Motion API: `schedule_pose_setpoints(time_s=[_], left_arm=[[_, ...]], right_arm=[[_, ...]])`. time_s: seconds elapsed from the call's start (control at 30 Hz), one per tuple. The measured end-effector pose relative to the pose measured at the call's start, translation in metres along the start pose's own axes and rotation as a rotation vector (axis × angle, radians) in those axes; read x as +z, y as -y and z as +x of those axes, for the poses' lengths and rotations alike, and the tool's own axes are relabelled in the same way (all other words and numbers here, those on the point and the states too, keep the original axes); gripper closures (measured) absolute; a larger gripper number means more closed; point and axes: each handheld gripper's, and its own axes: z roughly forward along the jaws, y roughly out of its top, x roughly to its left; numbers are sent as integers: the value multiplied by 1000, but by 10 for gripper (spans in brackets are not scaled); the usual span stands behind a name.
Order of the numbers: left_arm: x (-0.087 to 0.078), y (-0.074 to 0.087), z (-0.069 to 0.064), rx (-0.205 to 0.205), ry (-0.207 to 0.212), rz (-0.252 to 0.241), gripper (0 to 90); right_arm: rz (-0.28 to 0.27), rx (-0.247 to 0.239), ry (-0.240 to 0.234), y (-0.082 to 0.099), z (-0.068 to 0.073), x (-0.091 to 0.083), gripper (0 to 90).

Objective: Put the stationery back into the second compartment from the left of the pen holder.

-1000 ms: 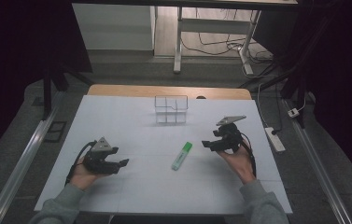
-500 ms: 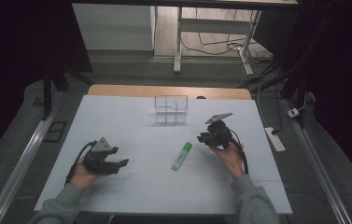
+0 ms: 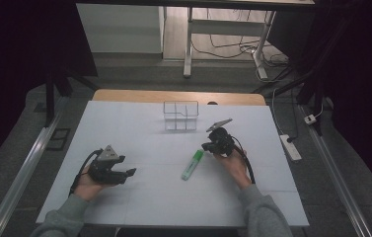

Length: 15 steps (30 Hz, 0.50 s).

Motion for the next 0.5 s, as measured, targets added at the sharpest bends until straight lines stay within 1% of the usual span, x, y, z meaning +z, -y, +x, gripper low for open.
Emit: schedule_pose_setpoints(time_s=[0.07, 0.23, 0.33, 0.43, 0.5], left_arm=[[1, 0, 0, -1, 0, 2, 323], [2, 0, -1, 3, 0, 10, 322], [1, 0, 0, 5, 0, 7, 322], [2, 0, 0, 0, -1, 9, 322], [2, 0, 0, 0, -2, 11, 322]], right_arm=[[0, 12, -3, 0, -1, 2, 891], [6, 33, -32, 2, -5, 8, 890], [5, 35, -48, 2, -4, 8, 891], [13, 25, -62, 2, -2, 8, 891], [18, 15, -56, 2, 1, 8, 891]])
